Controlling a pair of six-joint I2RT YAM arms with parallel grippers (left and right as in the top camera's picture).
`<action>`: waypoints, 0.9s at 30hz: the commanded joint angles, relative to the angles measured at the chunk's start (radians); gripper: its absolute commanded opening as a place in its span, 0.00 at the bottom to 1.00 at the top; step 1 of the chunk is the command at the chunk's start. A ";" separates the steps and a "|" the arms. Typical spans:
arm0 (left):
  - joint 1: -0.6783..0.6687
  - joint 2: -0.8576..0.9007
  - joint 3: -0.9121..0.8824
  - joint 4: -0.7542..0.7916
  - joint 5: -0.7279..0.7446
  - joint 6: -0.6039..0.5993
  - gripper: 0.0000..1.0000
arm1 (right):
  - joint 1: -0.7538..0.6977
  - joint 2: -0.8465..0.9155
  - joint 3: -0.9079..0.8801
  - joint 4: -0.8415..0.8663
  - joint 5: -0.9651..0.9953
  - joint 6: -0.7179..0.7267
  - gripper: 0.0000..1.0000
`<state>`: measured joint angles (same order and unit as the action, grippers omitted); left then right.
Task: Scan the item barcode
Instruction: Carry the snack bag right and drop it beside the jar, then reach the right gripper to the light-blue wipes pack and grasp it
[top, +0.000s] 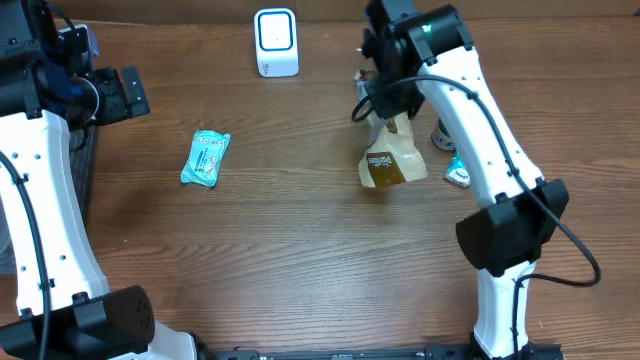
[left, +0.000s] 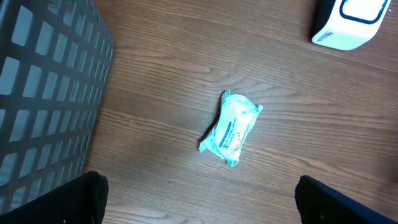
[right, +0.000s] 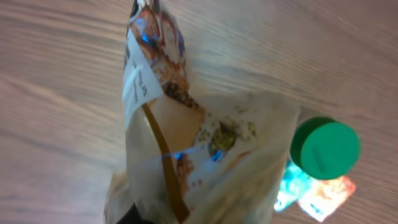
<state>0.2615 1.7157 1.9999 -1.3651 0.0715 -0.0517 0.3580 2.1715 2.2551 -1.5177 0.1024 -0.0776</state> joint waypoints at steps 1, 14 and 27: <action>-0.008 -0.003 0.011 0.001 0.006 -0.007 1.00 | -0.061 0.001 -0.177 0.105 0.013 0.029 0.08; -0.008 -0.003 0.011 0.001 0.006 -0.007 0.99 | -0.035 0.001 -0.325 0.343 -0.463 0.034 0.51; -0.007 -0.003 0.011 0.001 0.006 -0.007 1.00 | -0.095 0.001 -0.635 0.528 0.021 0.393 0.25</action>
<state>0.2615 1.7157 1.9999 -1.3647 0.0719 -0.0517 0.2859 2.1841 1.6188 -0.9878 0.0723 0.2955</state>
